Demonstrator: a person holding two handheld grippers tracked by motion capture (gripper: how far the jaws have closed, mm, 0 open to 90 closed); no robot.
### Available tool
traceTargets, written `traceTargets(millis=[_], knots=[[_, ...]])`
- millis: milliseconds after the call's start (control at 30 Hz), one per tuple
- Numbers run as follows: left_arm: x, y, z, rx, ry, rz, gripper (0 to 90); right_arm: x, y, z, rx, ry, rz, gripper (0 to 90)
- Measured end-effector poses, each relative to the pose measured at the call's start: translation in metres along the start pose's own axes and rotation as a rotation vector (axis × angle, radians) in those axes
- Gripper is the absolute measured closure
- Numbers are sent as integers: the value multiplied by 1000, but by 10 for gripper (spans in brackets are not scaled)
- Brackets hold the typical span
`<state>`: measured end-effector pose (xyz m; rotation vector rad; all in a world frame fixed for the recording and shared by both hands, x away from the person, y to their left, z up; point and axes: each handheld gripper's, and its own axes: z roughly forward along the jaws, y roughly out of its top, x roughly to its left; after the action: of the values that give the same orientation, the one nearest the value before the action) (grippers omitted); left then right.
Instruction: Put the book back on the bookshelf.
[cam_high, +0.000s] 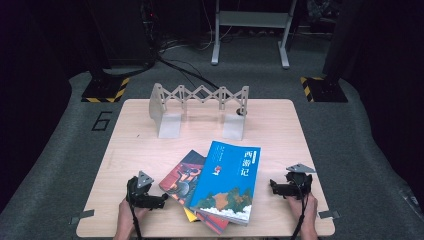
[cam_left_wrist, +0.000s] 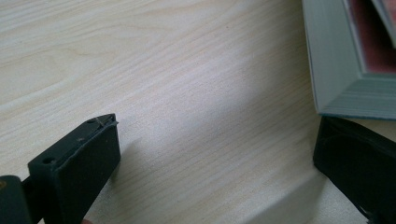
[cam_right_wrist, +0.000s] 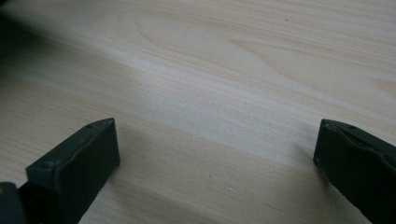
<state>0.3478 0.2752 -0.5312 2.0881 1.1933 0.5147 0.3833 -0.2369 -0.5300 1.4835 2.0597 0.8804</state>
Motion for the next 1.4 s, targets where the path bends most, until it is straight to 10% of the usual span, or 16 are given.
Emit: traceTargets(millis=[567,767,1400], knots=[[0,0,0,-1,1,-1,8,-1,2,-1,11,6,-9,0],[0,0,0,-1,1,-1,9,-4,2,-15,-38,91,63,0],[0,0,0,-1,1,-1,9,38,46,-87,-122,293,36,6]])
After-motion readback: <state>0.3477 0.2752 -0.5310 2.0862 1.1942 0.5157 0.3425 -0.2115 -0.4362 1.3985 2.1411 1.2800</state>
